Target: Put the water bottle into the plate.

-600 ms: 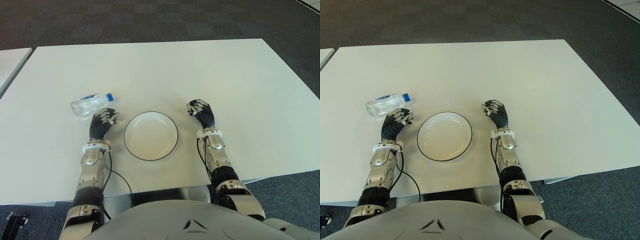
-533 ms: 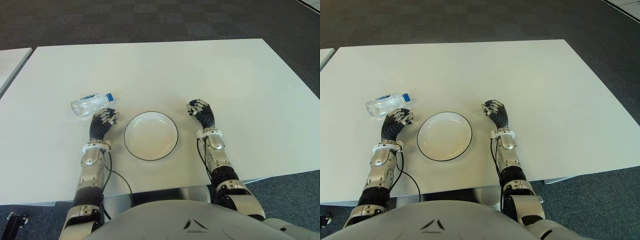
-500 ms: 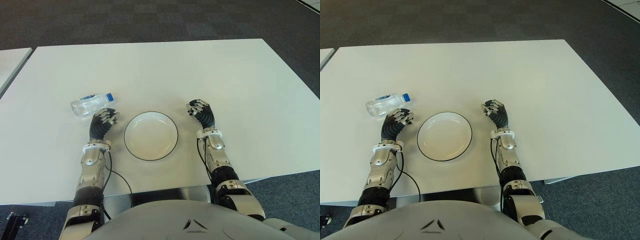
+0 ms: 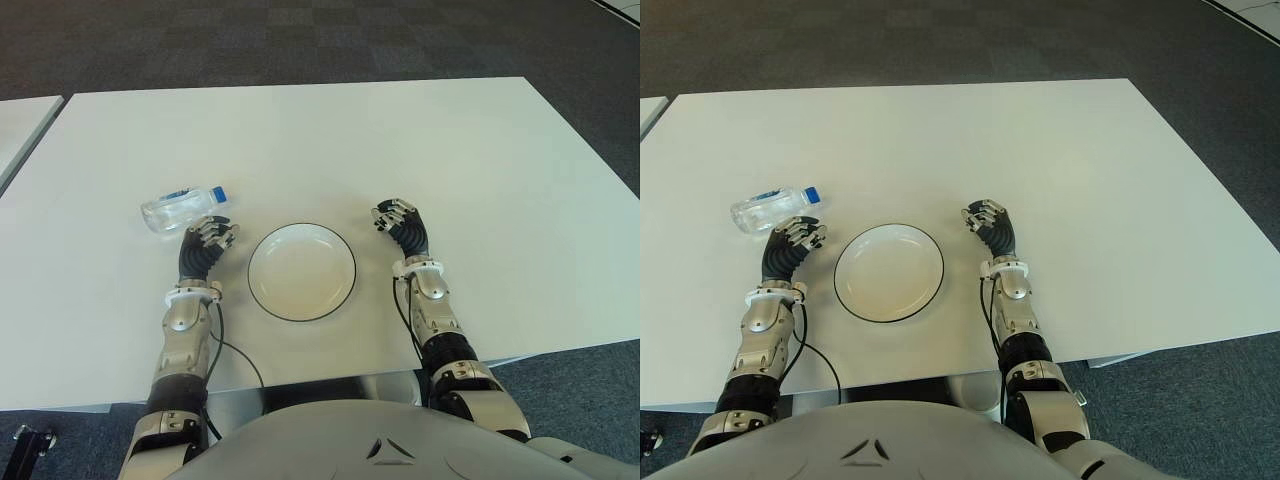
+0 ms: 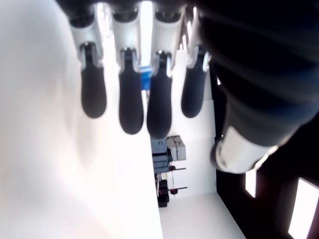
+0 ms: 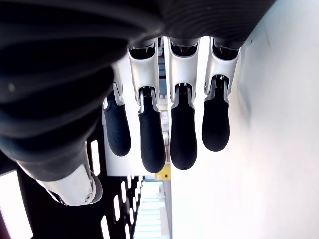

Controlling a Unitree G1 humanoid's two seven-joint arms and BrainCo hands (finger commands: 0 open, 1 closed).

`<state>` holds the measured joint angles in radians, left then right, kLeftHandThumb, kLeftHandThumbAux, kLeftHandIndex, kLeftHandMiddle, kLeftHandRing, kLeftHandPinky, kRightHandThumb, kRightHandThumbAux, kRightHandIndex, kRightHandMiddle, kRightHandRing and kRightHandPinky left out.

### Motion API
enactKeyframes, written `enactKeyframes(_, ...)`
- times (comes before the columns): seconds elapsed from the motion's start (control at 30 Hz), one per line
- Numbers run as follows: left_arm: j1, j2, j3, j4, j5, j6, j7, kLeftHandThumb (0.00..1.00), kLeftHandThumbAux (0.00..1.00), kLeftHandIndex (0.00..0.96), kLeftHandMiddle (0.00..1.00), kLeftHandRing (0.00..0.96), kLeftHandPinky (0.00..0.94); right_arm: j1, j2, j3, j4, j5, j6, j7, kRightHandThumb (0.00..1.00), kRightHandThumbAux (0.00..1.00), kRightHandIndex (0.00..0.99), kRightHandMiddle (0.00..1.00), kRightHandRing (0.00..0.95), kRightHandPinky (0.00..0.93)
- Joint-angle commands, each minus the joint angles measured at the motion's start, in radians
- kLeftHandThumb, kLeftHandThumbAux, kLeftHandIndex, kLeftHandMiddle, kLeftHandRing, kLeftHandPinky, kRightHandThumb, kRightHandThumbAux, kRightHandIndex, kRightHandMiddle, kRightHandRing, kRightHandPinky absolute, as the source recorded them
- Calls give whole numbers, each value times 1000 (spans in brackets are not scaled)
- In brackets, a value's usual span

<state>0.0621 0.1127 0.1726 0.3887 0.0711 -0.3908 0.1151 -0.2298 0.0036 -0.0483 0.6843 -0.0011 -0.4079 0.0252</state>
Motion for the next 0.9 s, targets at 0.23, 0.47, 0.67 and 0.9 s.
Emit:
enactKeyframes(0.23, 23, 55, -90, -50, 490, -10, 449, 707, 719, 430, 545, 531, 546, 26, 4, 3, 18, 3, 33, 3, 707, 730, 427, 531, 548, 543)
enactKeyframes(0.47, -24, 146, -123, -18, 650, 56, 597, 709, 719, 429, 570, 582, 600, 26, 7, 5, 19, -1, 41, -4, 707, 730, 427, 530, 545, 543)
enactKeyframes(0.67, -55, 195, -162, -10, 739, 155, 668, 823, 683, 415, 493, 552, 550, 26, 8, 5, 21, 0, 36, -3, 707, 730, 427, 530, 547, 554)
enactKeyframes(0.9, -101, 243, -200, 3, 804, 277, 702, 837, 679, 459, 433, 396, 396, 25, 8, 8, 25, -6, 26, -9, 706, 731, 427, 532, 551, 558)
